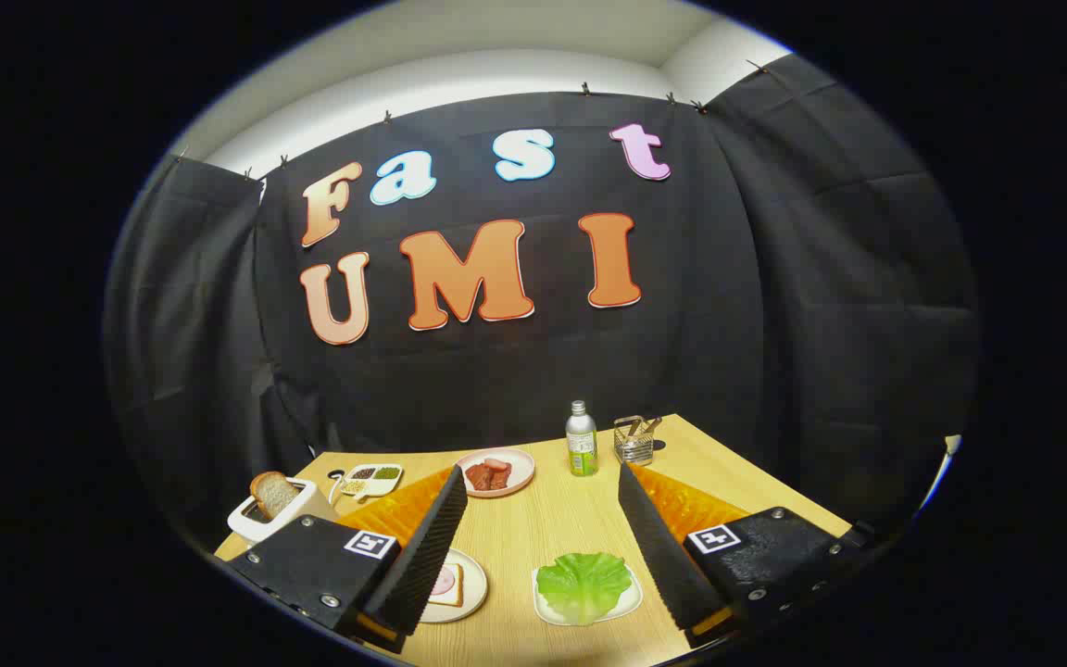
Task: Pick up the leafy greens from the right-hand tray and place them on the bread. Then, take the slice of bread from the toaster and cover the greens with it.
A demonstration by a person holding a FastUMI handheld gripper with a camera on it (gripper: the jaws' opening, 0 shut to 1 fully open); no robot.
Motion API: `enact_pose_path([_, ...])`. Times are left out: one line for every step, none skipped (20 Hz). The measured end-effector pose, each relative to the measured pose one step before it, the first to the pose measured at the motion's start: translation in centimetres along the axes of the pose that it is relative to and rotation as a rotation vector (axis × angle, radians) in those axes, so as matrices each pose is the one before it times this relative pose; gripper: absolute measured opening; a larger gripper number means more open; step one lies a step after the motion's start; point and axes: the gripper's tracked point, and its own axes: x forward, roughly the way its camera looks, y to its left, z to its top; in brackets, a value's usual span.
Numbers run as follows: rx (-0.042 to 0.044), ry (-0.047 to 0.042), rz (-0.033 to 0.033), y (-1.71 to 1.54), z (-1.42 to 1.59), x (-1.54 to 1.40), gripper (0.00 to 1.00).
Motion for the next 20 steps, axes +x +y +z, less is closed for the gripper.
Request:
enact_pose_path([-0.00142,0.00589,0.00503,0.045,-0.21,0.008,0.98])
enact_pose_path([0.00378,0.00877,0.00565,0.125,-0.264,-0.02,0.98])
enact_pose_path([0.00518,0.01144,0.0056,0.142,-0.299,-0.059,0.98])
enact_pose_path([0.00162,0.00866,0.00474,0.04,-0.132,-0.072,0.99])
enact_pose_path([-0.00201,0.0065,0.00151,-0.158,-0.139,0.033,0.99])
enact_pose_path([-0.00501,0.00807,0.00142,-0.088,-0.077,-0.089,0.99])
enact_pose_path([-0.00374,0.00674,0.00018,-0.249,-0.172,-0.005,0.99])
enact_pose_path([-0.0011,0.00243,-0.0016,-0.247,0.031,0.037,0.99])
enact_pose_path([0.00206,-0.00221,0.00167,-0.105,0.17,0.012,0.99])
enact_pose_path([0.00482,-0.00754,-0.00068,-0.146,0.202,0.04,0.99])
enact_pose_path([0.00561,-0.00614,-0.00298,-0.209,0.069,0.136,0.99])
enact_pose_path([0.00536,-0.00101,-0.00274,-0.189,-0.045,0.254,0.99])
enact_pose_path([0.00616,-0.00261,-0.00089,-0.07,-0.262,0.235,0.99])
enact_pose_path([0.00372,-0.00191,0.00404,0.055,-0.117,0.335,0.99])
enact_pose_path([-0.00197,-0.00219,0.00294,0.122,-0.378,0.385,0.98])
enact_pose_path([-0.00874,0.00145,0.00033,-0.07,-0.498,0.603,0.98])
enact_pose_path([-0.019,-0.0028,-0.00139,-0.207,-0.596,0.628,0.99])
enact_pose_path([-0.02389,0.00033,-0.00374,-0.263,-0.805,0.724,0.99])
enact_pose_path([-0.02164,0.01338,-0.00782,-0.276,-1.205,0.762,0.98])
enact_pose_path([-0.01218,0.02212,-0.0001,-0.165,-1.555,0.872,0.99])
